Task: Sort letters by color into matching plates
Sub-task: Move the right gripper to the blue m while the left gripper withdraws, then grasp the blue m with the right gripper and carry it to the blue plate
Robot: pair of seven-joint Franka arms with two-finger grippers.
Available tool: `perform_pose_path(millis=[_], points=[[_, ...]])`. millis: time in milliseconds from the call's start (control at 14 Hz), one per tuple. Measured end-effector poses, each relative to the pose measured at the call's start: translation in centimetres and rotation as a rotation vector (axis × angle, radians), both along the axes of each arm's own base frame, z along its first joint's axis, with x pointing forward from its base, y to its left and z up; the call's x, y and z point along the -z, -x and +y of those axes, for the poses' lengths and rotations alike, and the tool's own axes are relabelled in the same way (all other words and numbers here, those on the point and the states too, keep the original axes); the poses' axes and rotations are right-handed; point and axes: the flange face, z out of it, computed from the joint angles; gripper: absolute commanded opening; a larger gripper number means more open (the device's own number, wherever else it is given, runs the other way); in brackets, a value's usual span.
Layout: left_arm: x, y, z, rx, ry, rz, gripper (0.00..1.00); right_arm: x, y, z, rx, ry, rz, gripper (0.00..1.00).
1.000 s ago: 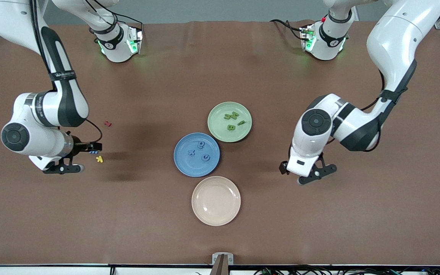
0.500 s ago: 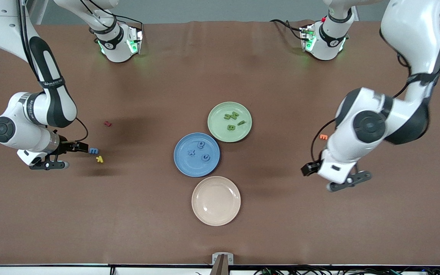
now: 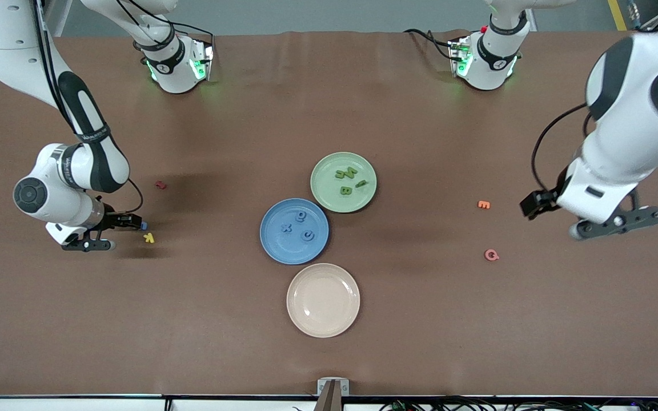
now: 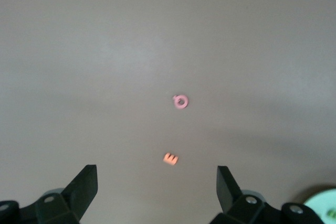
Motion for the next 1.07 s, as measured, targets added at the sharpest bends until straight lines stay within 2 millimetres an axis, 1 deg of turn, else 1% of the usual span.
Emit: perform_pose_path(millis=[143, 286, 429, 571, 643, 786, 1000, 1071], points=[[-3.0, 2.1, 1.6, 0.026, -0.002, 0.022, 1.00, 0.3, 0.0, 0.9, 0.013, 0.001, -0.001, 0.81], [-5.2, 3.8, 3.3, 0.062, -0.009, 0.022, 1.00, 0.6, 0.0, 1.2, 0.015, 0.003, -0.013, 0.81], [-6.4, 5.2, 5.1, 0.082, 0.014, 0.023, 1.00, 1.3, 0.5, 1.2, 0.016, 0.003, -0.014, 0.78], [-6.9, 6.4, 6.6, 0.073, 0.044, 0.025, 1.00, 1.6, 0.7, 1.2, 0.017, 0.003, -0.013, 0.76], [-7.1, 7.0, 6.7, 0.071, 0.050, 0.024, 1.00, 1.6, 0.7, 1.2, 0.017, 0.003, -0.012, 0.73], [-7.3, 8.2, 6.3, 0.078, 0.048, 0.024, 1.00, 1.7, 0.9, 1.3, 0.015, 0.003, -0.009, 0.66], [-7.7, 10.0, 4.4, 0.110, 0.055, 0.033, 1.00, 1.9, 1.0, 1.5, 0.013, 0.003, -0.006, 0.57], [-7.9, 10.5, 4.1, 0.115, 0.066, 0.037, 1.00, 1.8, 1.0, 1.6, 0.012, 0.002, -0.008, 0.54]])
